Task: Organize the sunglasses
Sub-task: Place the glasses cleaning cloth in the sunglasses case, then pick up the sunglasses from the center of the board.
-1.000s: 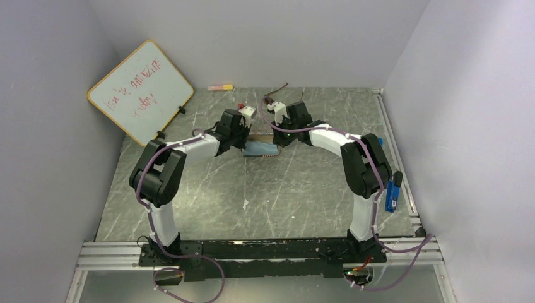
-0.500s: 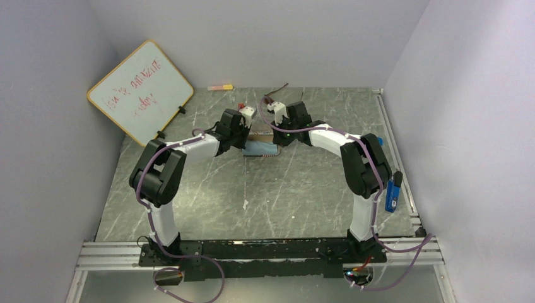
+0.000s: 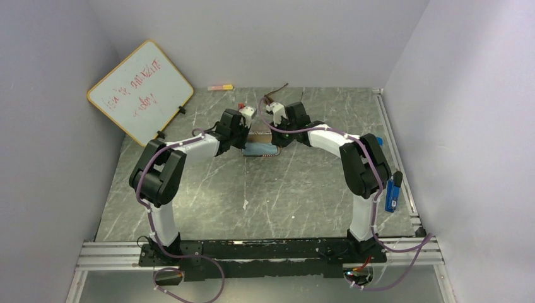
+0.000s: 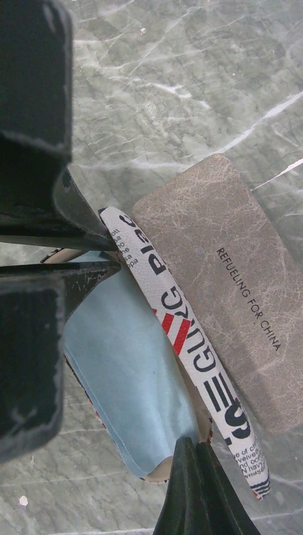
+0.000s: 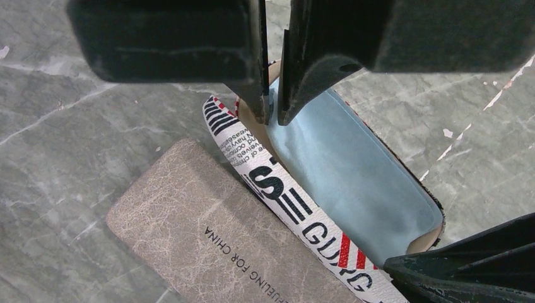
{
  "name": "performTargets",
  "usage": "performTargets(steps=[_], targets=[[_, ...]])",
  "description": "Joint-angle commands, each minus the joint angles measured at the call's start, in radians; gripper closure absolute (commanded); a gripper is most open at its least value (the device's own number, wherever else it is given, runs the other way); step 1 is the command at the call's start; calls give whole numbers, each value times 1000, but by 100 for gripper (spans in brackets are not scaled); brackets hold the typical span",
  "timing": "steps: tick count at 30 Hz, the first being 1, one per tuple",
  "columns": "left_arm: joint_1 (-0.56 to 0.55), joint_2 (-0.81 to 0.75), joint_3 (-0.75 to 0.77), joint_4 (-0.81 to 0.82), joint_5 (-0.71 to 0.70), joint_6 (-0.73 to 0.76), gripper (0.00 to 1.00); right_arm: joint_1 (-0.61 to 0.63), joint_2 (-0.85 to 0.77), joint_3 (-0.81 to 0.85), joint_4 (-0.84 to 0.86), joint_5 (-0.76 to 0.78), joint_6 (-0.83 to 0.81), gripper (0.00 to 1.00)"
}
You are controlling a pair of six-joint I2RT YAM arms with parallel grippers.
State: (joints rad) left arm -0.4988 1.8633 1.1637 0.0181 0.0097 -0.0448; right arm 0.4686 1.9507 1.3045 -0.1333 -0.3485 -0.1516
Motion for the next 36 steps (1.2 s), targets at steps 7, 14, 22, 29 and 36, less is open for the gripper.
performTargets(steps=[7, 14, 22, 29, 36], targets=[[3, -69, 2, 4, -8, 8, 80, 8, -28, 22, 9, 20, -8, 77], [3, -106, -11, -5, -8, 9, 80, 10, -63, 14, 0, 74, -23, 69], [4, -170, -35, -29, -8, 17, 78, 11, -151, 1, -25, 87, -59, 63], [5, -254, -68, -76, -8, 31, 61, 11, -217, 43, -102, 29, -90, 50], [15, -343, -79, -118, -57, 71, 5, -2, -173, 182, -129, 177, -95, 39]])
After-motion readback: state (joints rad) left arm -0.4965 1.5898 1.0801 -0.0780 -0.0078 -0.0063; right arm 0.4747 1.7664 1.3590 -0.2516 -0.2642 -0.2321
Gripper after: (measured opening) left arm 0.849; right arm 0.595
